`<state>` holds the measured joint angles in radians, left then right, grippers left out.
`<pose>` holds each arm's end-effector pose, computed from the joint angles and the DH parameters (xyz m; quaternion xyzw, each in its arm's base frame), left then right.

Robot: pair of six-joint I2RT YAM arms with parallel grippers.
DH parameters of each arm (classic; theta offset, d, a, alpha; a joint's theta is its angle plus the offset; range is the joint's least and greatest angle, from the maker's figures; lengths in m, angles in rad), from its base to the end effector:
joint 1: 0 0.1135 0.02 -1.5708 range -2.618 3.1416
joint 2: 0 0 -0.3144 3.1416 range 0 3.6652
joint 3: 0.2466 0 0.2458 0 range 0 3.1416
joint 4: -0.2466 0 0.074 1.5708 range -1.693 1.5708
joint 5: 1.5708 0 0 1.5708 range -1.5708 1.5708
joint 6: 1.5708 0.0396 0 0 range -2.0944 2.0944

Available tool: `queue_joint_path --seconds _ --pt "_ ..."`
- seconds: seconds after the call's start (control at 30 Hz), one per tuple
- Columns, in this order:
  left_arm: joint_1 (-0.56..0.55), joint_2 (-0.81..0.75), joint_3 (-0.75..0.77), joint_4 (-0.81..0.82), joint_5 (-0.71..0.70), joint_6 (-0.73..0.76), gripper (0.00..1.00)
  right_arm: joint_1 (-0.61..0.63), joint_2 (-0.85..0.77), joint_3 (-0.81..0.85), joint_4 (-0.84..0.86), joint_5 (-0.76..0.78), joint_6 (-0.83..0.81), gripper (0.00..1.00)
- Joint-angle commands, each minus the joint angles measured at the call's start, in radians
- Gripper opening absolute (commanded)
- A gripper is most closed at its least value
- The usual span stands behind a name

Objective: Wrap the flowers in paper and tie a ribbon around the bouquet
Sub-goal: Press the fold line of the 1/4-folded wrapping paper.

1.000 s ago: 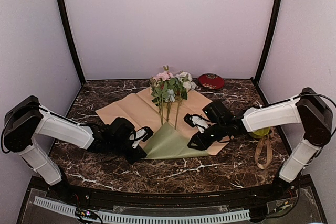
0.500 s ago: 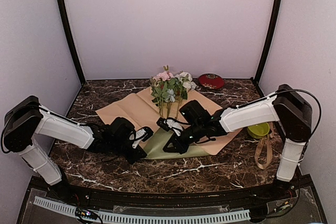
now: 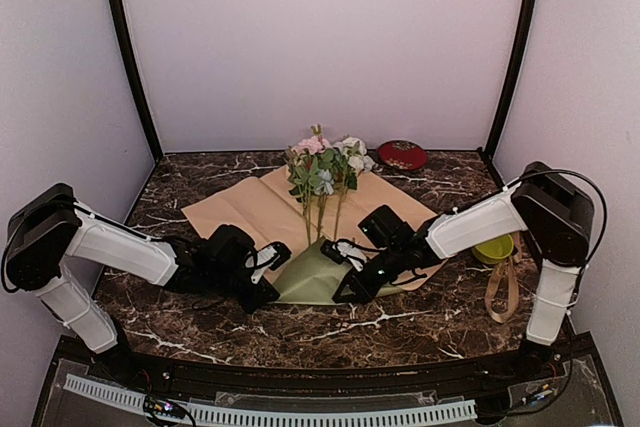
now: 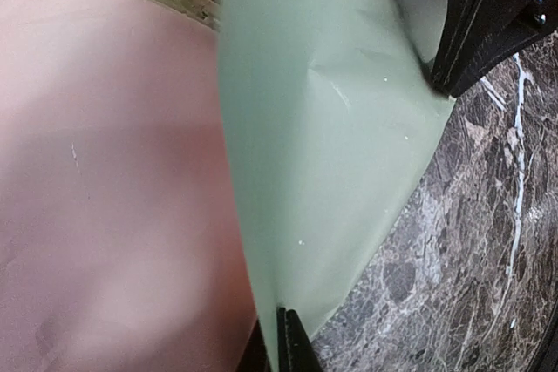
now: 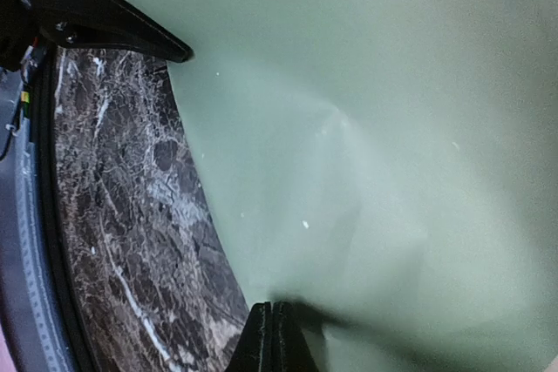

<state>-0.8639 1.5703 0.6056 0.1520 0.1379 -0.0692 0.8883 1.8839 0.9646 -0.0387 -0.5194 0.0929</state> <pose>0.1795 -0.2186 0.1840 0.3822 0.8447 -0.2232 0.3009 0.2190 0.3006 0.1708 -0.4283 0.8195 0.3533 0.1418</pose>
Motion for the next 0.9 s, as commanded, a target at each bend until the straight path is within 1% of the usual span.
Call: queue_joint_path --seconds 0.0,0.23,0.5,0.73,0.87 --pt "0.012 -0.003 -0.035 -0.075 -0.021 0.012 0.00 -0.070 -0.046 -0.093 -0.036 0.042 0.053 0.00" --pt "0.016 -0.007 -0.040 -0.074 -0.020 0.007 0.00 -0.092 -0.131 -0.196 -0.084 0.075 0.096 0.00" --pt "0.019 -0.004 -0.039 -0.075 -0.021 0.003 0.00 -0.102 -0.220 -0.289 -0.176 0.174 0.175 0.00" --pt "0.019 -0.009 -0.043 -0.075 -0.026 0.001 0.00 -0.195 -0.283 -0.336 -0.282 0.212 0.238 0.00" --pt "0.020 -0.011 -0.045 -0.072 -0.015 0.000 0.00 -0.230 -0.371 -0.330 -0.336 0.219 0.245 0.00"
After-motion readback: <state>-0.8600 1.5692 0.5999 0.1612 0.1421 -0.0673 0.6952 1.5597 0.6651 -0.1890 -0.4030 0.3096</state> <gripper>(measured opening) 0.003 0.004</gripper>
